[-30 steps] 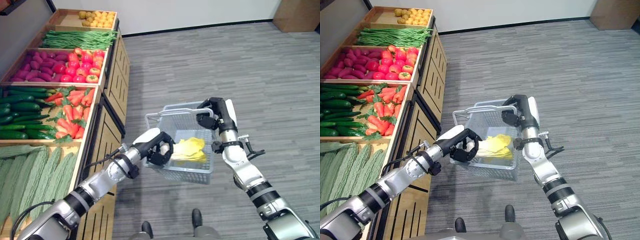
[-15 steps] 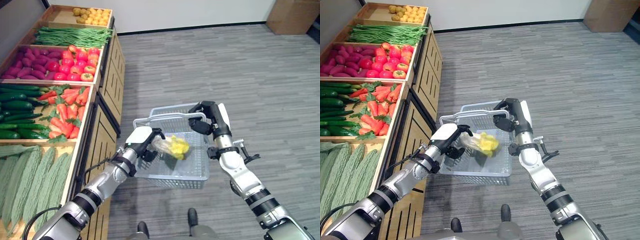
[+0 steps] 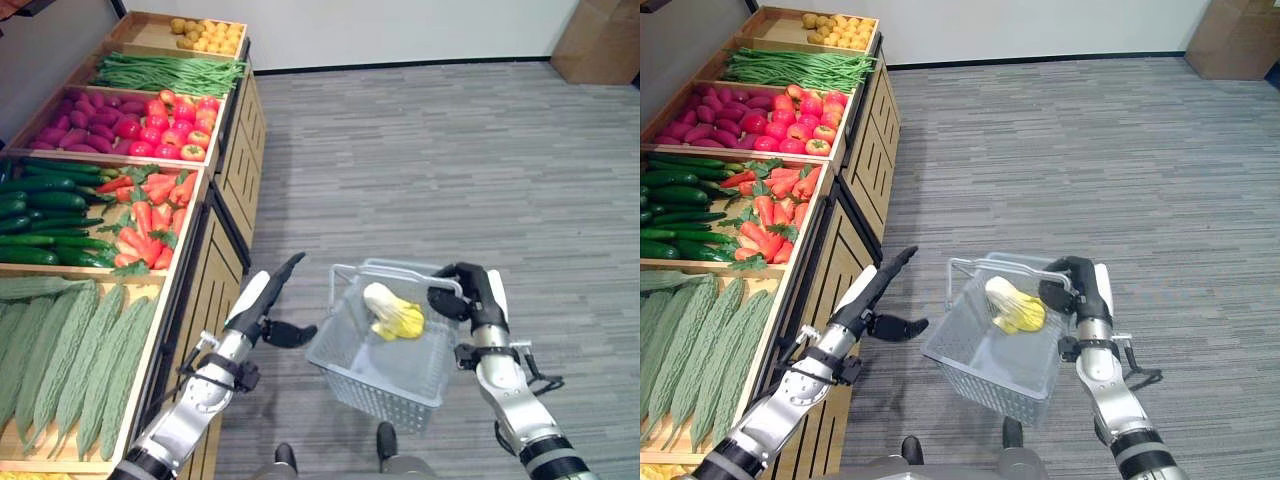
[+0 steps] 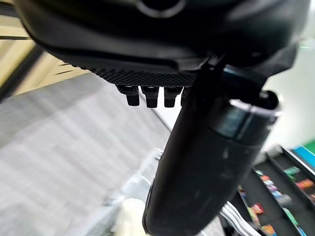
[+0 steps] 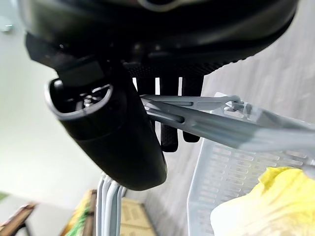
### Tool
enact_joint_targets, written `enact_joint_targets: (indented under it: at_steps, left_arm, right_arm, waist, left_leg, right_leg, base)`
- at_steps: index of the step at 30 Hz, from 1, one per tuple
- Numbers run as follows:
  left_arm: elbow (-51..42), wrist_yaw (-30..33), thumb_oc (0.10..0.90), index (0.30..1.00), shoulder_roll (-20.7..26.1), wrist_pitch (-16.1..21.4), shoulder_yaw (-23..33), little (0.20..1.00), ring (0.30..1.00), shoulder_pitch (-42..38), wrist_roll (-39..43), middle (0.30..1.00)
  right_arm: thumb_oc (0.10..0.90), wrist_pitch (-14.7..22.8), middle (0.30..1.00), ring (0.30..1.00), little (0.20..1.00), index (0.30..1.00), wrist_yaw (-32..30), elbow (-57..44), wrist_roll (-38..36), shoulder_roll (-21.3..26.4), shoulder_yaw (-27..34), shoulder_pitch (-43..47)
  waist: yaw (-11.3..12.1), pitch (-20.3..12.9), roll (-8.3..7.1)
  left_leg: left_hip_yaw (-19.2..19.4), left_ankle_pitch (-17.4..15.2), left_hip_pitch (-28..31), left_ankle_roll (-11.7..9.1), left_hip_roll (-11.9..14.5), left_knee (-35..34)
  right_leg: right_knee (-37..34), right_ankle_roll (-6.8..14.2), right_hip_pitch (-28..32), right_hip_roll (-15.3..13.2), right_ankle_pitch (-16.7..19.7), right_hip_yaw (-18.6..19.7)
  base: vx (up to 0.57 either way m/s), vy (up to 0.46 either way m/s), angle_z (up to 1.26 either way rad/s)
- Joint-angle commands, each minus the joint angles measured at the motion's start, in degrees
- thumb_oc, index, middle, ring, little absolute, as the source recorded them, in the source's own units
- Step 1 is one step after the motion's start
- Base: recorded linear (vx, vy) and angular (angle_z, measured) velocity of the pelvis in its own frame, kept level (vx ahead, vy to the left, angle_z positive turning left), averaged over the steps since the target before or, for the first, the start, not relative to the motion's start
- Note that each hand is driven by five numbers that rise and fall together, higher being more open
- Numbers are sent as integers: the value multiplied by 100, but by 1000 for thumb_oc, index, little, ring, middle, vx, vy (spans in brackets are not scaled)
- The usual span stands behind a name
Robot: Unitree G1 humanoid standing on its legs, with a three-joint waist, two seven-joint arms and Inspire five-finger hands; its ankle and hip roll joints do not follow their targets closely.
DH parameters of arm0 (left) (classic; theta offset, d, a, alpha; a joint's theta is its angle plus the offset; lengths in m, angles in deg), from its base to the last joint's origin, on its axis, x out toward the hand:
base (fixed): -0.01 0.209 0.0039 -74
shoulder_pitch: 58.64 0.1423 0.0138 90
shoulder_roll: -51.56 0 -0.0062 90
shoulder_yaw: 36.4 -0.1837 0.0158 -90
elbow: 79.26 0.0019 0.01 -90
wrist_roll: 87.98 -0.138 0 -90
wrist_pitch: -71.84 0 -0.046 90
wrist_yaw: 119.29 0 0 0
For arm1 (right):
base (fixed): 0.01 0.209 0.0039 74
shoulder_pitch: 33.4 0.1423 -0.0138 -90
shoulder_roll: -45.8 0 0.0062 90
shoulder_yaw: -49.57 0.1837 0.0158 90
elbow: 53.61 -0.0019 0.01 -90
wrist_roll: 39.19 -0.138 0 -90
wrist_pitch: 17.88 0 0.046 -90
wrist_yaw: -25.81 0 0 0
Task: Get the vegetables into the basket
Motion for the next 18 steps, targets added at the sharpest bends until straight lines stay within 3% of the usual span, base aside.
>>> enact_joint_targets:
  at_steps: [1,3,7,12,18]
  left_arm:
    - [546,-43,900,1000,127,295,251,1000,1000,-80,252,1000]
    - [1419,-50,900,1000,-130,202,337,1000,1000,86,254,1000]
    - [4374,50,900,1000,-774,-86,427,1000,1000,0,-1013,1000]
    - [6468,493,900,1000,-1416,-533,1057,1000,1000,-170,-1251,1000]
    - [6490,598,900,1000,-1635,-581,1120,1000,1000,-48,-1264,1000]
  right_arm:
    - [400,746,300,300,300,300,-181,-557,289,155,516,502]
    - [400,761,300,300,300,300,-150,-362,286,143,615,320]
    - [400,718,300,300,300,300,-7,606,445,189,748,-95]
    - [400,670,300,300,300,300,-86,1083,702,222,688,-276]
    - [400,603,300,300,300,300,-250,1107,939,283,701,-352]
  waist:
    - [0,-588,-336]
    - [-6,-577,-333]
    - [-53,-580,-336]
    - [-99,-547,-336]
    - [-117,-466,-276]
  left_leg:
    - [-343,-132,-156,-217,59,5]
    - [-355,-119,-163,-216,63,5]
    - [-351,-98,-181,-238,74,5]
    - [-308,-85,-174,-266,100,5]
    - [-349,-35,-209,-320,186,5]
  right_leg:
    - [12,497,151,-352,-261,-296]
    - [12,494,148,-346,-259,-299]
    - [12,488,125,-326,-260,-290]
    - [12,459,96,-287,-257,-250]
    - [12,403,110,-221,-307,-278]
  base:
    - [0,0,0]
    - [0,0,0]
    - [-2,-16,4]
    - [-4,-10,-4]
    - [-7,-45,-1]
